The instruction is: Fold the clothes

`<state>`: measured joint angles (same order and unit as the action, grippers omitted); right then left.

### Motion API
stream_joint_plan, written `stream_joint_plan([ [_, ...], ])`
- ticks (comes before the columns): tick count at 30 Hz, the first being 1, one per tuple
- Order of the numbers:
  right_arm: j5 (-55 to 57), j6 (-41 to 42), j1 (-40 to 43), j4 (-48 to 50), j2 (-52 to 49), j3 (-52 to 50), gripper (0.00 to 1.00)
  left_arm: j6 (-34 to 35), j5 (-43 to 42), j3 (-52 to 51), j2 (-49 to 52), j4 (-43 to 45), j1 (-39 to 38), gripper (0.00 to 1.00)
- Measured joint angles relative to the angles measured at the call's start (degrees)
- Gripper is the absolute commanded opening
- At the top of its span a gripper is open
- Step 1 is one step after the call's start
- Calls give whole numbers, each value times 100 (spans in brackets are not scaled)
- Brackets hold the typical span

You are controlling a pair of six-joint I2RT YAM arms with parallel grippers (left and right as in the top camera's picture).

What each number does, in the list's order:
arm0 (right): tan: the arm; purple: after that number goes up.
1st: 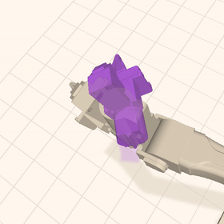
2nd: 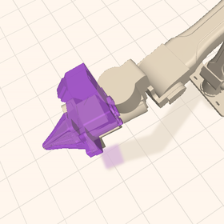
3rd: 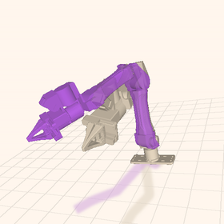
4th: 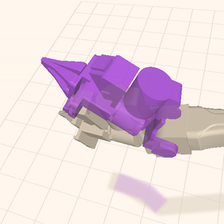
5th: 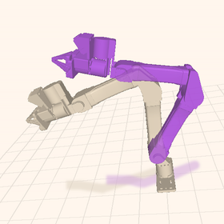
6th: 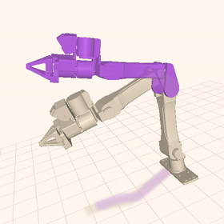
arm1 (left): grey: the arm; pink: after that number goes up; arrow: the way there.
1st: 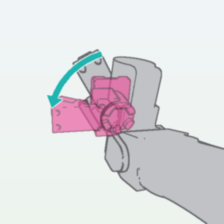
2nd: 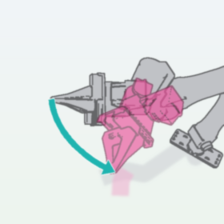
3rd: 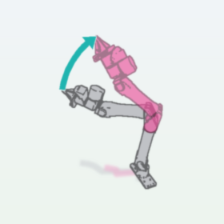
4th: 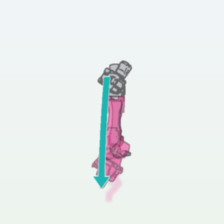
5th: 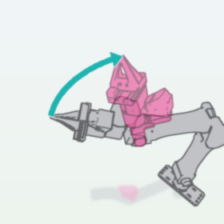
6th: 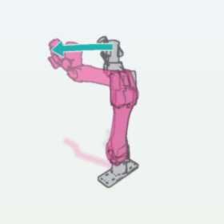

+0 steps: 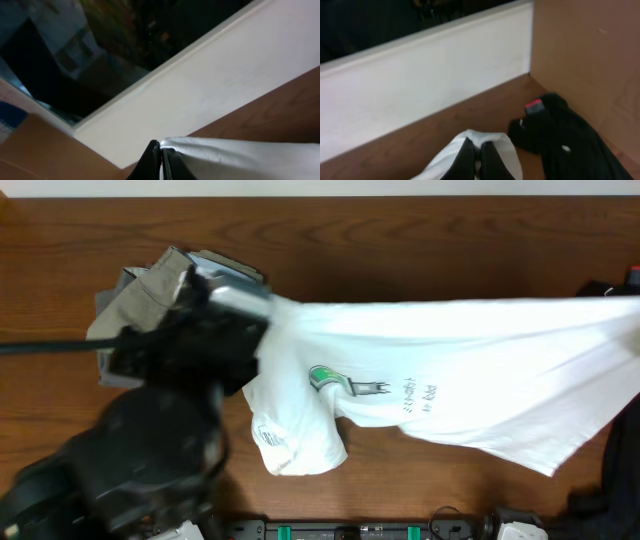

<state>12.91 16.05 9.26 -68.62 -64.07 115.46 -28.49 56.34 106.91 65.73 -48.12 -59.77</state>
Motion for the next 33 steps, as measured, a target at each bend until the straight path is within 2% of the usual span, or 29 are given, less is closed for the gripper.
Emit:
stream_joint_plan([
  [2,-7,9,0,278,-273,4,1,-247,70,-2,236,319,157,6],
  [8,-85,7,0,1147,-1250,2,1,-1207,-26,-15,994,2138,1182,6],
  [11,-96,-20,0,1401,-1558,-13,1,-1711,-44,-17,1204,2798,1462,6],
  [16,-142,-79,0,1346,-1458,-35,1,-2256,144,-13,1191,3018,1290,6],
  [21,-136,-109,0,970,-839,-33,1,-2433,656,-4,966,2944,494,6],
  [24,-131,-122,2,741,-498,-28,1,-2365,973,33,833,2645,79,6],
  [26,-131,-125,7,627,-345,-17,1,-2159,1137,81,769,2238,-105,13],
  [30,-120,-146,22,632,-286,0,1,-1213,1209,131,748,1279,-192,29],
  [33,-109,-173,26,664,-354,-2,1,-258,660,157,748,354,-87,34],
])
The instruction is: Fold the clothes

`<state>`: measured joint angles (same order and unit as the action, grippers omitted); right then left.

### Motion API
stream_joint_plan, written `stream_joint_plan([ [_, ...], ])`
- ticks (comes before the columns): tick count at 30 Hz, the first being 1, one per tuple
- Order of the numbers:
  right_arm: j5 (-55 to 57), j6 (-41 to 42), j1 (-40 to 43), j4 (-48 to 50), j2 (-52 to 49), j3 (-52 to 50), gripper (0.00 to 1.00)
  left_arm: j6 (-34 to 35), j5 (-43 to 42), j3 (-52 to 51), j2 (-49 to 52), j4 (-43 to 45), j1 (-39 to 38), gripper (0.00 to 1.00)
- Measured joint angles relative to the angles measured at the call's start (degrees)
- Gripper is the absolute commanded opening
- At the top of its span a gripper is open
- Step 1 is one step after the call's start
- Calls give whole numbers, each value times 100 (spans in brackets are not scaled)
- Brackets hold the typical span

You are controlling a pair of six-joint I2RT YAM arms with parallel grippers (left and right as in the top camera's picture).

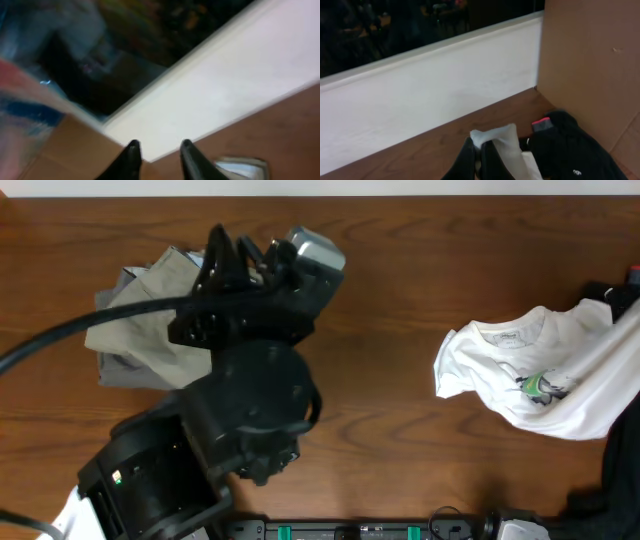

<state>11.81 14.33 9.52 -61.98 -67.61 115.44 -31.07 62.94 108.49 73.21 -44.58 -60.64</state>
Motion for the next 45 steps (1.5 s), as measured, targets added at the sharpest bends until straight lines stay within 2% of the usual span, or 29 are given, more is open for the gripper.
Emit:
stream_joint_plan([
  [4,0,-31,0,7,-72,0,1,1139,-1836,-2,9,-1012,566,43],
  [8,0,-35,0,9,-66,0,1,1738,-4212,-2,223,-1512,1397,48],
  [12,0,-35,0,-28,-63,0,1,1934,-6054,-2,885,-1770,1818,49],
  [16,26,-35,0,-79,-61,0,1,1884,-7377,-13,1906,-1784,1930,49],
  [23,411,-35,0,-195,-57,0,1,1810,-8668,-28,3501,-1449,1934,49],
  [34,586,-37,0,-299,-57,0,1,1757,-10465,-37,4927,-240,1904,56],
  [39,592,-35,0,-345,-57,0,1,1753,-10813,-39,5543,192,1801,62],
  [45,588,-35,0,-376,-57,0,1,1823,-10942,-42,5882,457,1729,62],
])
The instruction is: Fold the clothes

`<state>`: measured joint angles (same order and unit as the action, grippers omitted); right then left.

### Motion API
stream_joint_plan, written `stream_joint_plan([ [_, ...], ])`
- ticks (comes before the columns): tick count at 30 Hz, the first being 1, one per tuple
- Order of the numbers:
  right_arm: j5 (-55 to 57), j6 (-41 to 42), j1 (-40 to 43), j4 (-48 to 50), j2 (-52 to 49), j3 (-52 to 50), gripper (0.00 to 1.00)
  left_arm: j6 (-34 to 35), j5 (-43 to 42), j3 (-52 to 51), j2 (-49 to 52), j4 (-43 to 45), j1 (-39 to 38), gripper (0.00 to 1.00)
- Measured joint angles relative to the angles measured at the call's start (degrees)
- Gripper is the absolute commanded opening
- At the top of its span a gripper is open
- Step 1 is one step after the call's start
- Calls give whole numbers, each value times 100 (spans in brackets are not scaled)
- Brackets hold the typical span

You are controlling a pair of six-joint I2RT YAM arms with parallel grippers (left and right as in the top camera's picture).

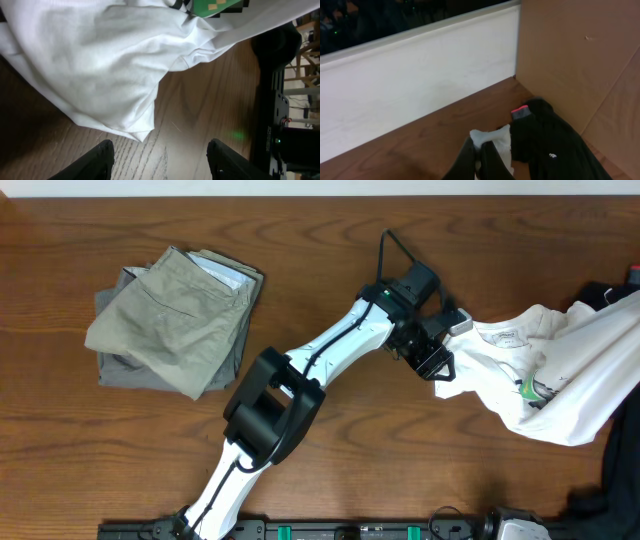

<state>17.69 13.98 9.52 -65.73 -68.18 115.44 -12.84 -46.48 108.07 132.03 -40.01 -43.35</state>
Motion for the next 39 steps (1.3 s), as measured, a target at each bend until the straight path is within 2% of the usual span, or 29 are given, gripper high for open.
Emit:
stream_joint_plan([
  [8,-170,90,0,-66,0,0,1,243,-33,0,9,151,35,64],
  [15,-1279,109,0,518,0,0,1,404,-59,2,-24,39,278,65],
  [20,-2516,109,0,1215,-4,-4,1,407,-76,0,-439,-59,822,70],
  [25,-4197,240,0,2667,-66,-11,1,407,-76,13,-1266,-227,1506,71],
  [30,-5818,640,0,3759,-125,-9,1,398,-74,109,-1589,-516,1700,71],
  [35,-6629,752,15,3668,-94,-9,1,315,-68,107,-1534,-868,1727,72],
  [39,-6688,682,229,2828,7,0,2,216,-66,107,-1532,-955,1834,72],
])
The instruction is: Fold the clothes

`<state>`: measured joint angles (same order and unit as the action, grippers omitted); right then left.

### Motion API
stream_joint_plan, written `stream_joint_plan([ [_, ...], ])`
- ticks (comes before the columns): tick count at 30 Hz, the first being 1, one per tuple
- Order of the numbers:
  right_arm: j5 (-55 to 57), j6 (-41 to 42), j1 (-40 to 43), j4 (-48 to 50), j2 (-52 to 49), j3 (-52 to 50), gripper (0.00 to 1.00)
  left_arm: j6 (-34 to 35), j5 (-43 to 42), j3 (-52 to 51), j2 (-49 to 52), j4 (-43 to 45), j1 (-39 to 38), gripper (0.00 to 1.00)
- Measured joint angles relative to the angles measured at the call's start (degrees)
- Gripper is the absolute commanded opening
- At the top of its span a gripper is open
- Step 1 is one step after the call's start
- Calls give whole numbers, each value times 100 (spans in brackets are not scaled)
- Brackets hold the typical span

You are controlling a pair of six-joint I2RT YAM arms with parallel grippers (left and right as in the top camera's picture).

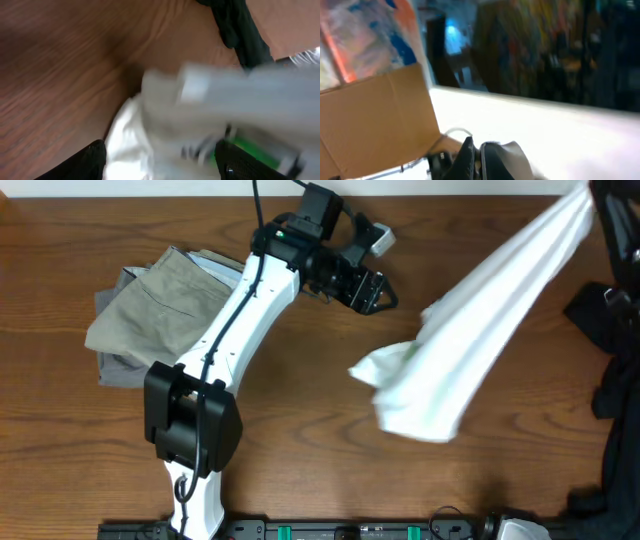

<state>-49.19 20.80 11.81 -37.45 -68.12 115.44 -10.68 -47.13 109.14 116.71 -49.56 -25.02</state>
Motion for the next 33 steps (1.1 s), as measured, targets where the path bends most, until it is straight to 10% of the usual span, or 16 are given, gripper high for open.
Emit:
stream_joint_plan([
  [8,1569,-225,243,-1969,74,2,1,-31,15,0,0,-26,179,72],
  [23,1510,907,-649,1228,-804,11,1,31,61,-4,-518,-98,1416,77],
  [33,-44,614,-2013,1161,-1414,-48,1,35,59,-2,-1556,-131,2011,77],
])
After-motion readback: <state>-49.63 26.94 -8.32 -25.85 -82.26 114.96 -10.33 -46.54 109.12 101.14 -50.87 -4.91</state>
